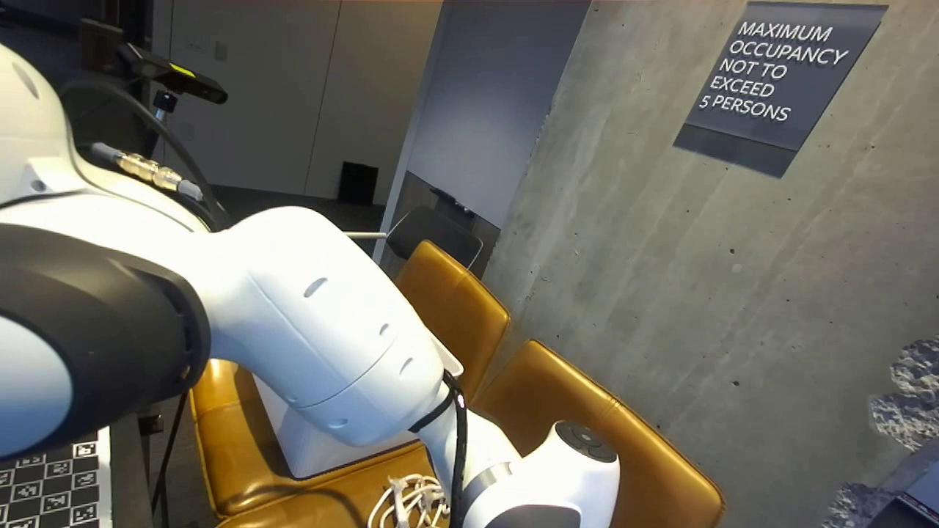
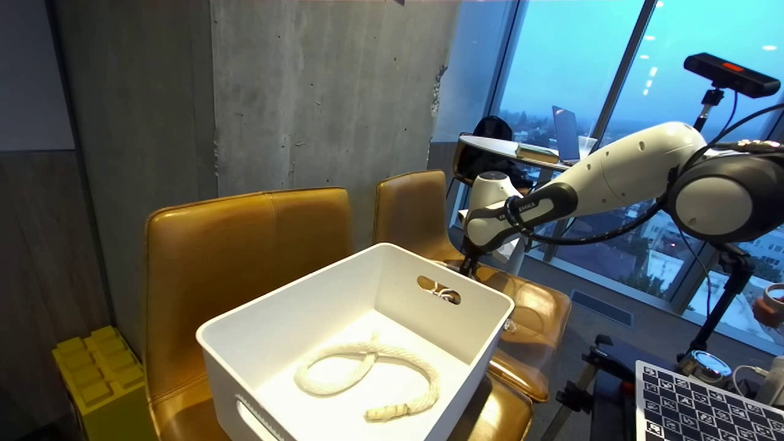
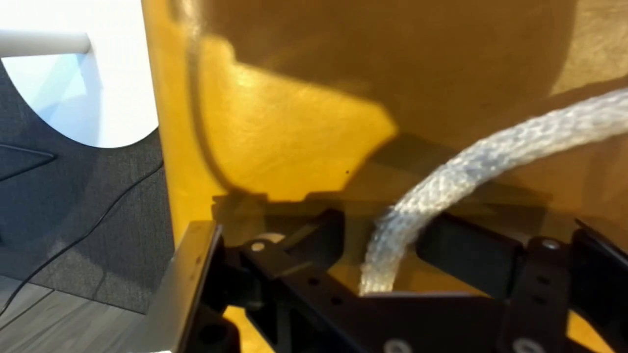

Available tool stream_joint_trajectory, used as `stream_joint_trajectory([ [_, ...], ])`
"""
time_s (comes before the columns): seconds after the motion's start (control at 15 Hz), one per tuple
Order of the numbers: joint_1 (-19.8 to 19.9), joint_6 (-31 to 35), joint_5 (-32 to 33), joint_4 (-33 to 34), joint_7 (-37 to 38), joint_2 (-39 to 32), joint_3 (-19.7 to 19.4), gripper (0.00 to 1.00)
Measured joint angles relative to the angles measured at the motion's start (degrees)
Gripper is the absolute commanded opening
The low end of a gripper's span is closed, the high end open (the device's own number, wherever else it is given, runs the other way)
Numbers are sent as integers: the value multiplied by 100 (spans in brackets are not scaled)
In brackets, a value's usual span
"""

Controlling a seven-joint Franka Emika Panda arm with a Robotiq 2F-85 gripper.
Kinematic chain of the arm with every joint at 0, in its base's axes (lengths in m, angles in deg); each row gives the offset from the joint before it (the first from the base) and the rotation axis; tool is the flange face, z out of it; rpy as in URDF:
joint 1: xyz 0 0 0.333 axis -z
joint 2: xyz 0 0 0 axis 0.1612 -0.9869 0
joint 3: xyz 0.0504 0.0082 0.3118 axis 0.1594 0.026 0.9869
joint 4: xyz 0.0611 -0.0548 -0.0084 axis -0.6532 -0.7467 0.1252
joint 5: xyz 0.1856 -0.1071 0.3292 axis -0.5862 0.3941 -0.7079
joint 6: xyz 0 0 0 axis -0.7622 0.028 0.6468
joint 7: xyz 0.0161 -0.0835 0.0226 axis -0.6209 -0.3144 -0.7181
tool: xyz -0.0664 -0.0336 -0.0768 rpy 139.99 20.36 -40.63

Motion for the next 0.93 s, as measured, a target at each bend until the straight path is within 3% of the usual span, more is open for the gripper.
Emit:
stream_joint_trajectory([
  [0.13,17,-4,5,107,64,-110,-46,0],
  [0.6,16,-193,3,207,158,-67,-188,0],
  [0.93,-230,-191,3,-415,164,830,-231,0],
])
